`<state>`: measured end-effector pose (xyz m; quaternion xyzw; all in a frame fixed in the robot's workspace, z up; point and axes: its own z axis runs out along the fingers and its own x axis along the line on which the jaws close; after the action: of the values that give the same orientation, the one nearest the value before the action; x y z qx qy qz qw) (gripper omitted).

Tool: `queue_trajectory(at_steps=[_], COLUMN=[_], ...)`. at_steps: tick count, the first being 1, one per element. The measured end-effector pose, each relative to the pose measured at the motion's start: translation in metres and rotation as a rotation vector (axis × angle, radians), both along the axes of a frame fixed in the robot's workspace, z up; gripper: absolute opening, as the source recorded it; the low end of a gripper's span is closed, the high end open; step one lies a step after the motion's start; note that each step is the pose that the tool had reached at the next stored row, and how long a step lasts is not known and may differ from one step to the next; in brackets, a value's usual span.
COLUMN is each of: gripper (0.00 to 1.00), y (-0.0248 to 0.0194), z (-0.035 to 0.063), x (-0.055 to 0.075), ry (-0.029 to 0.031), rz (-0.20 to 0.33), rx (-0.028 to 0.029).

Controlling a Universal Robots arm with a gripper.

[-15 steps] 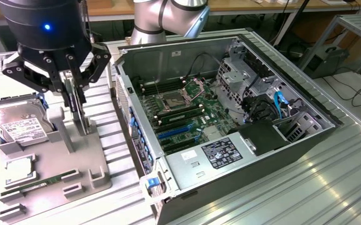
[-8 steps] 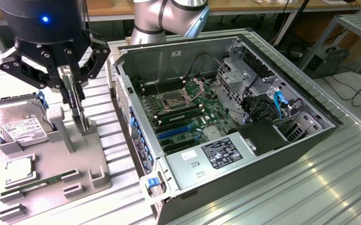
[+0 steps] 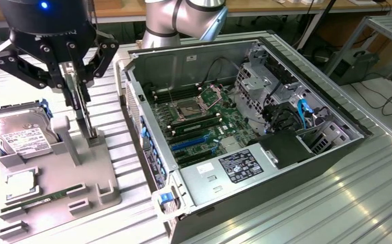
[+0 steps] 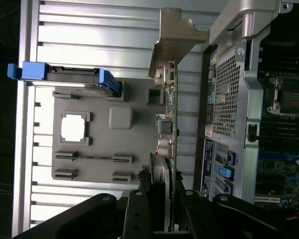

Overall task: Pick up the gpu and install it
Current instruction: 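Pick up the gpu and move the gpu toward the slot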

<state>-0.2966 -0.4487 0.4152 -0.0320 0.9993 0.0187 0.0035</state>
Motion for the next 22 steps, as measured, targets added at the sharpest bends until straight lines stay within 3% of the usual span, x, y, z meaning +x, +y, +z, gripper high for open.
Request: queue_trajectory(at_steps=[9, 18, 22], gripper=[0.27, 0.27, 0.27], y=[0.0, -0.0001, 0.0], z=[0.0205, 0.0215, 0.0215], x=[0.0, 0.001, 0.008], ry=[0.0042, 0.0046, 0.0047], rz=[0.0, 0.0, 0.0], rx=[0.0, 0.002, 0.002])
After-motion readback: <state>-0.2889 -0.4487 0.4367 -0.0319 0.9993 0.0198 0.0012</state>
